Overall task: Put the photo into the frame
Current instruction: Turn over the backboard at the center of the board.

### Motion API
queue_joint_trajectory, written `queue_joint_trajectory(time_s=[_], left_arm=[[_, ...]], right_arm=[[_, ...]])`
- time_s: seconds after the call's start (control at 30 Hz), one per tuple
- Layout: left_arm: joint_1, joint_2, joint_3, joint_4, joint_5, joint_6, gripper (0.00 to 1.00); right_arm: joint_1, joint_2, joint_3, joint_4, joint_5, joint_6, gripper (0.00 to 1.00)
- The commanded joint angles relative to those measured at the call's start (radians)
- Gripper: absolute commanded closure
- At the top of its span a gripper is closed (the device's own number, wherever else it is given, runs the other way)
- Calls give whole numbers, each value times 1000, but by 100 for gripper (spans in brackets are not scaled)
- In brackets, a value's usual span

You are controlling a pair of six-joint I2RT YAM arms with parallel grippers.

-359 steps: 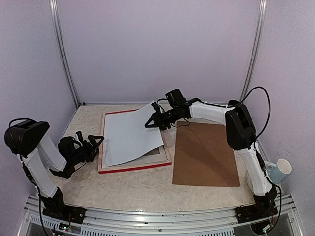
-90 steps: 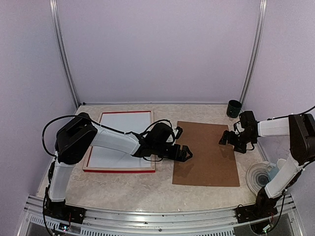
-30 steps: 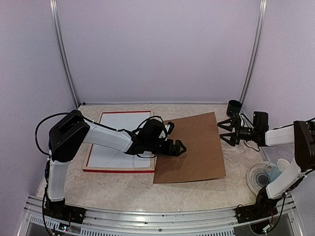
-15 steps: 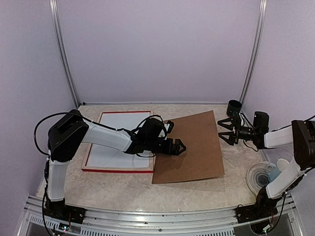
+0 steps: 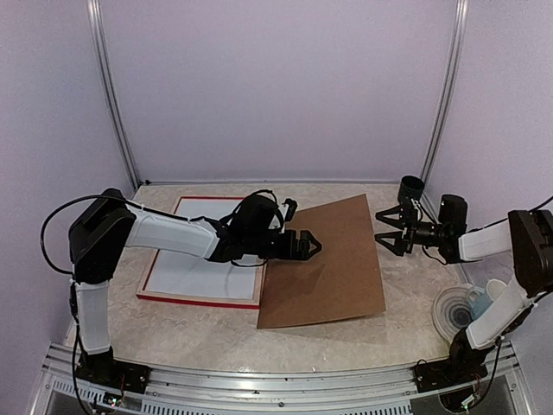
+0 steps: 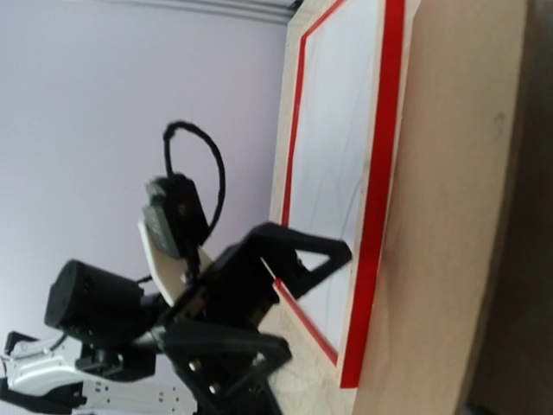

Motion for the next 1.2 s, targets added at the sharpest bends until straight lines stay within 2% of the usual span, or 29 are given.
queue_joint_trajectory(time_s=[0.0, 0.3, 1.17], left_arm=[[23, -66, -30, -47, -44, 10, 1], [86, -132, -123, -143, -173, 31, 1], [111, -50, -151, -144, -190, 9, 1]], right_arm=[[29, 15, -1, 58, -40, 22, 10], [43, 25, 15, 78, -38, 41, 10], [70, 50, 31, 117, -34, 73, 10]])
